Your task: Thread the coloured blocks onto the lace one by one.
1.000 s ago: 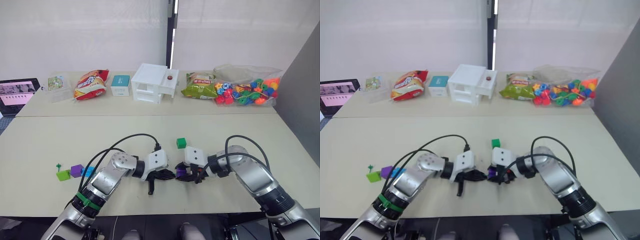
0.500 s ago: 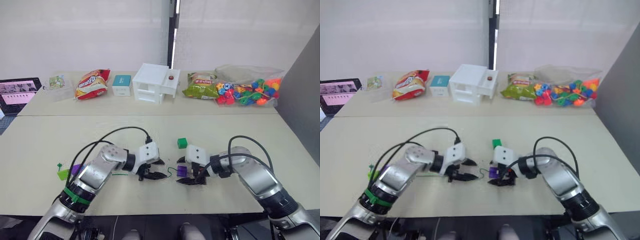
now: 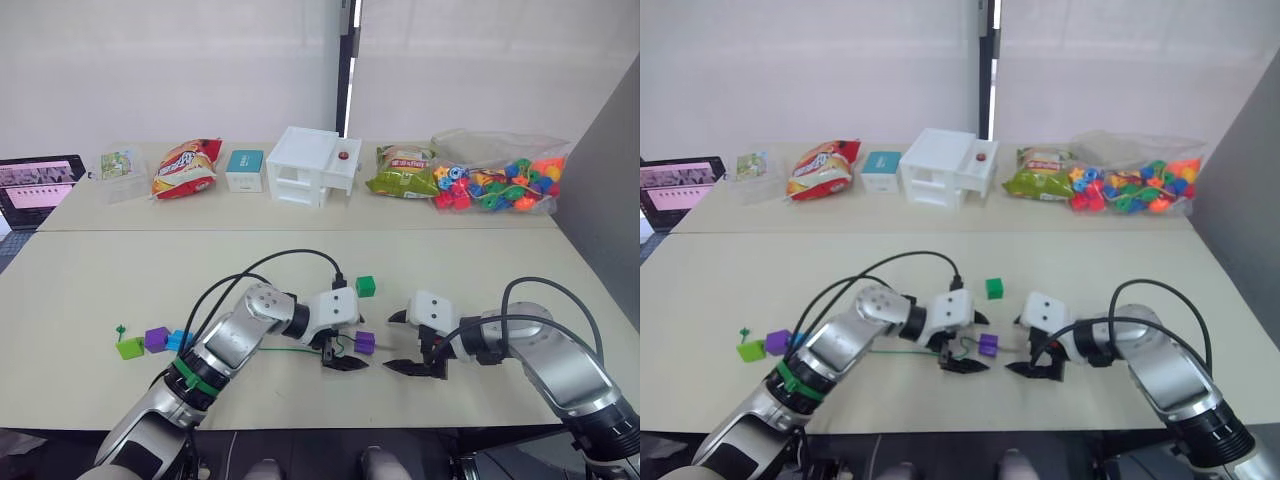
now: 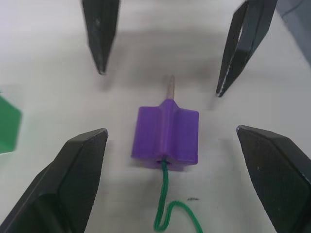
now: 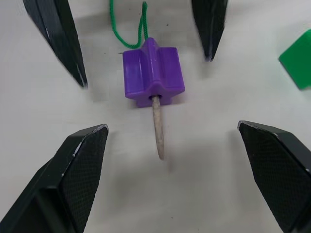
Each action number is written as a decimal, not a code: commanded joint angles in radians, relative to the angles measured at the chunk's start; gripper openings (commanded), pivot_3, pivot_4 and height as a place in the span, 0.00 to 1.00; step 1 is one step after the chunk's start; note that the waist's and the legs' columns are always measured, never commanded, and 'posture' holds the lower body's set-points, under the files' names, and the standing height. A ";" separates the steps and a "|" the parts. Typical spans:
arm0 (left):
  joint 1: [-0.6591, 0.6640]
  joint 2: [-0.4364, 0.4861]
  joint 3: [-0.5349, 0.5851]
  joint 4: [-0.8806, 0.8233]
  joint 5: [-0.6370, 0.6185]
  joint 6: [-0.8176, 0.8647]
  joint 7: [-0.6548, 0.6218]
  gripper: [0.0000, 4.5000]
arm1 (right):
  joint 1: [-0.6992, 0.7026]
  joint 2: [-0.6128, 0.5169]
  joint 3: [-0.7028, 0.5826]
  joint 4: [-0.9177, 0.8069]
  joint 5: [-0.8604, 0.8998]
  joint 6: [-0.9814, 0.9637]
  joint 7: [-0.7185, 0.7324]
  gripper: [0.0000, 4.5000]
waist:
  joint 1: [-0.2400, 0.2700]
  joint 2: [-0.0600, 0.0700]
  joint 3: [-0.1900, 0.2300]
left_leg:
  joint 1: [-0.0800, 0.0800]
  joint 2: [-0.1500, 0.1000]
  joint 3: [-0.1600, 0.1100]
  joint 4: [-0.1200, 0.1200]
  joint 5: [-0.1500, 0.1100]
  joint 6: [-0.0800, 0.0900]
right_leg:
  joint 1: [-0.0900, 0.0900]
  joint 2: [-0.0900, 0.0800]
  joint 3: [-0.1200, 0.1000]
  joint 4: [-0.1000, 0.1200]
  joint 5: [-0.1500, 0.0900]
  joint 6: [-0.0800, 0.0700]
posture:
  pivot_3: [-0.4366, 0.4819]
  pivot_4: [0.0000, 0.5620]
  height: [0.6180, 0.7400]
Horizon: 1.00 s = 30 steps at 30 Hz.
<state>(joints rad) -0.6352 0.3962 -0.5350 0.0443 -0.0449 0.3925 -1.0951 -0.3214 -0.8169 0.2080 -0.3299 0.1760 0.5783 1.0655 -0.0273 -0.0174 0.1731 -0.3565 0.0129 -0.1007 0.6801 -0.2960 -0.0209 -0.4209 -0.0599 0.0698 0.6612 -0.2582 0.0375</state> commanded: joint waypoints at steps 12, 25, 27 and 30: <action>-0.009 -0.057 0.015 0.052 0.019 -0.072 -0.001 0.46 | -0.016 -0.002 0.026 0.013 -0.015 -0.034 -0.004 0.67 | 0.009 0.000 0.000 | 0.000 0.000 0.000 0.000 0.000 0.000 | 0.001 -0.001 0.000 0.000 0.000 0.000 | 0.48 0.27 1.00; 0.030 -0.005 0.079 -0.034 -0.026 -0.002 -0.004 0.31 | -0.026 -0.014 0.034 0.045 -0.025 -0.118 0.044 0.00 | 0.008 0.000 0.000 | 0.000 0.000 0.000 0.000 0.000 0.000 | 0.000 0.000 0.000 0.000 0.000 0.000 | 0.48 0.27 1.00; 0.066 0.057 0.121 -0.086 -0.051 0.028 -0.025 0.31 | -0.035 -0.023 0.034 0.033 -0.029 -0.119 0.054 0.00 | 0.001 0.000 0.000 | 0.000 0.000 0.000 0.000 0.000 0.000 | 0.000 0.000 0.000 0.001 0.000 0.000 | 0.48 0.27 1.00; 0.152 0.208 0.200 -0.169 -0.087 0.044 -0.075 0.31 | -0.039 -0.039 0.025 0.006 -0.021 -0.104 0.067 0.00 | -0.011 0.000 0.000 | 0.001 0.001 0.000 -0.001 0.000 0.000 | -0.001 0.000 0.000 0.002 0.000 0.000 | 0.48 0.27 1.00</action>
<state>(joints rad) -0.5037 0.5591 -0.3944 -0.0630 -0.1034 0.4249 -1.1413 -0.3464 -0.8437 0.2604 -0.2816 0.1411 0.4773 1.1223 -0.0379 -0.0171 0.1730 -0.3549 0.0138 -0.1013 0.6792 -0.2960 -0.0209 -0.4213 -0.0597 0.0697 0.6630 -0.2582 0.0375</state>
